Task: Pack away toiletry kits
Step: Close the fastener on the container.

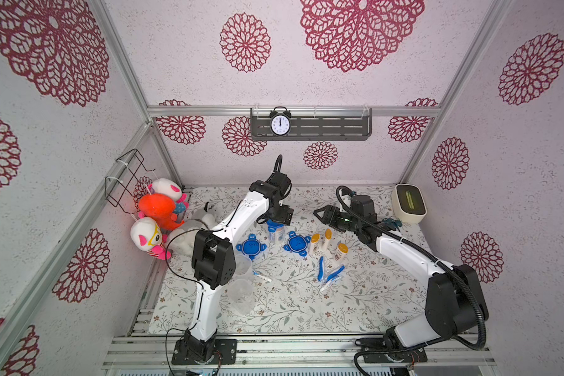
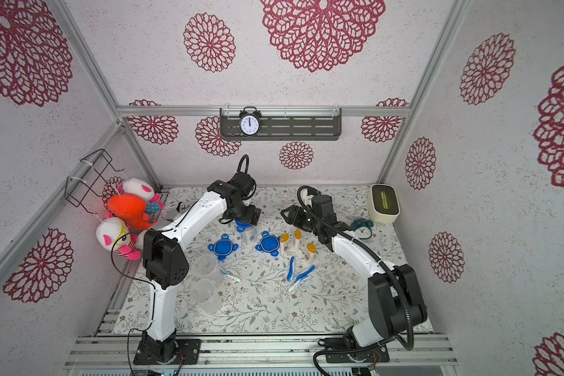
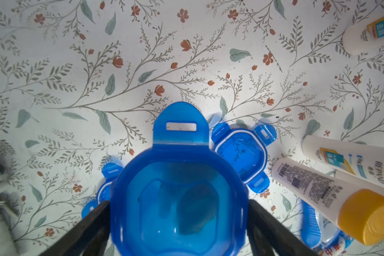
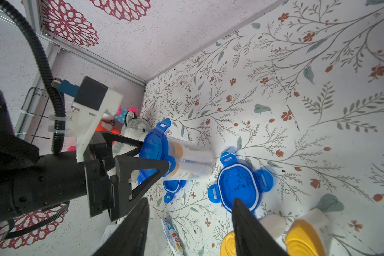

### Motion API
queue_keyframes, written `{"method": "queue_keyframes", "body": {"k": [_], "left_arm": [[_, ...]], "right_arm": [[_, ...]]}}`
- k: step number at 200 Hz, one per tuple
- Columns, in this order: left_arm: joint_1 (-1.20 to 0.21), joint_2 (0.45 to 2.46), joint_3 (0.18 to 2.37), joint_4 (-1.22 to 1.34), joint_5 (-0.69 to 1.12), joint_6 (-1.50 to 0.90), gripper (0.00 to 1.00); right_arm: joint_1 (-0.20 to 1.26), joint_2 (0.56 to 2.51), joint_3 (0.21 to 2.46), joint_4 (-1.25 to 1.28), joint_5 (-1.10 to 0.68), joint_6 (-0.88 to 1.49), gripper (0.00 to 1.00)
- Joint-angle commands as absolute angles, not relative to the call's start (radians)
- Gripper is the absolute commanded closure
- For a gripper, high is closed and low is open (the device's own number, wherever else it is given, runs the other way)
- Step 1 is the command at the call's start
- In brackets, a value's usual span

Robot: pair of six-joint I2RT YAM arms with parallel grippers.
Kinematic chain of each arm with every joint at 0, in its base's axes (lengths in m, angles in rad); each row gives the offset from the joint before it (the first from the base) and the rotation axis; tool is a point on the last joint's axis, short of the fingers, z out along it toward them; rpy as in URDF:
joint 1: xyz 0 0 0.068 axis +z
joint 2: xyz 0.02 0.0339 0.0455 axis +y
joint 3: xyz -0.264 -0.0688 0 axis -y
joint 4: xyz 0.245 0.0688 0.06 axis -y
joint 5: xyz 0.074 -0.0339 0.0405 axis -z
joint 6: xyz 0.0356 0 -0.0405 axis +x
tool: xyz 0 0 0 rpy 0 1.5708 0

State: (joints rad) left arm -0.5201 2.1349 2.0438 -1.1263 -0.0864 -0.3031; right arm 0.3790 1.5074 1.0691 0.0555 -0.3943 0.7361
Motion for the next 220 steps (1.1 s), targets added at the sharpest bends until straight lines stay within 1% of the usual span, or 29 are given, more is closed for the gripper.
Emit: {"method": "queue_keyframes", "body": {"k": [1, 35, 39, 45, 55, 61, 99, 100, 101, 102, 103, 104, 106, 109, 177, 197, 220], "left_arm": [[-0.531, 2.173, 1.982, -1.164, -0.042, -0.305, 0.1], [-0.527, 2.148, 1.947, -1.14, -0.038, -0.303, 0.15], [-0.526, 2.145, 1.947, -1.137, -0.037, -0.304, 0.15], [-0.527, 2.14, 1.949, -1.133, -0.039, -0.305, 0.12], [-0.527, 2.132, 1.957, -1.125, -0.047, -0.307, 0.0], [-0.526, 2.125, 1.961, -1.118, -0.05, -0.305, 0.02], [-0.523, 2.096, 2.016, -1.076, -0.056, -0.28, 0.02], [-0.523, 2.095, 2.017, -1.077, -0.055, -0.279, 0.02], [-0.523, 2.095, 2.019, -1.077, -0.056, -0.278, 0.02], [-0.523, 2.095, 2.02, -1.078, -0.056, -0.277, 0.02], [-0.523, 2.095, 2.023, -1.077, -0.057, -0.277, 0.02], [-0.523, 2.095, 2.024, -1.078, -0.057, -0.277, 0.02], [-0.523, 2.095, 2.028, -1.08, -0.057, -0.276, 0.02], [-0.523, 2.095, 2.031, -1.082, -0.059, -0.275, 0.02], [-0.522, 2.041, 2.022, -1.076, -0.076, -0.257, 0.02], [-0.517, 2.023, 2.019, -1.082, -0.094, -0.255, 0.02], [-0.506, 1.975, 1.992, -1.061, -0.133, -0.262, 0.02]], "right_arm": [[0.369, 1.474, 1.06, 0.092, -0.396, 0.747, 0.39], [0.366, 1.472, 1.061, 0.095, -0.395, 0.743, 0.39], [0.365, 1.473, 1.062, 0.095, -0.394, 0.744, 0.39], [0.365, 1.473, 1.063, 0.094, -0.396, 0.741, 0.39], [0.365, 1.473, 1.065, 0.095, -0.396, 0.741, 0.39], [0.365, 1.473, 1.066, 0.095, -0.394, 0.739, 0.39], [0.364, 1.467, 1.07, 0.088, -0.381, 0.727, 0.36], [0.364, 1.466, 1.07, 0.088, -0.381, 0.726, 0.35], [0.364, 1.465, 1.069, 0.087, -0.38, 0.726, 0.31], [0.364, 1.465, 1.069, 0.086, -0.379, 0.726, 0.24], [0.364, 1.465, 1.069, 0.086, -0.379, 0.726, 0.14], [0.364, 1.465, 1.069, 0.086, -0.379, 0.725, 0.08], [0.364, 1.464, 1.069, 0.085, -0.377, 0.725, 0.03], [0.364, 1.462, 1.069, 0.083, -0.376, 0.724, 0.01], [0.365, 1.475, 1.078, 0.086, -0.353, 0.657, 0.01], [0.366, 1.477, 1.09, 0.093, -0.357, 0.561, 0.01], [0.373, 1.473, 1.103, 0.081, -0.328, 0.378, 0.01]]}}
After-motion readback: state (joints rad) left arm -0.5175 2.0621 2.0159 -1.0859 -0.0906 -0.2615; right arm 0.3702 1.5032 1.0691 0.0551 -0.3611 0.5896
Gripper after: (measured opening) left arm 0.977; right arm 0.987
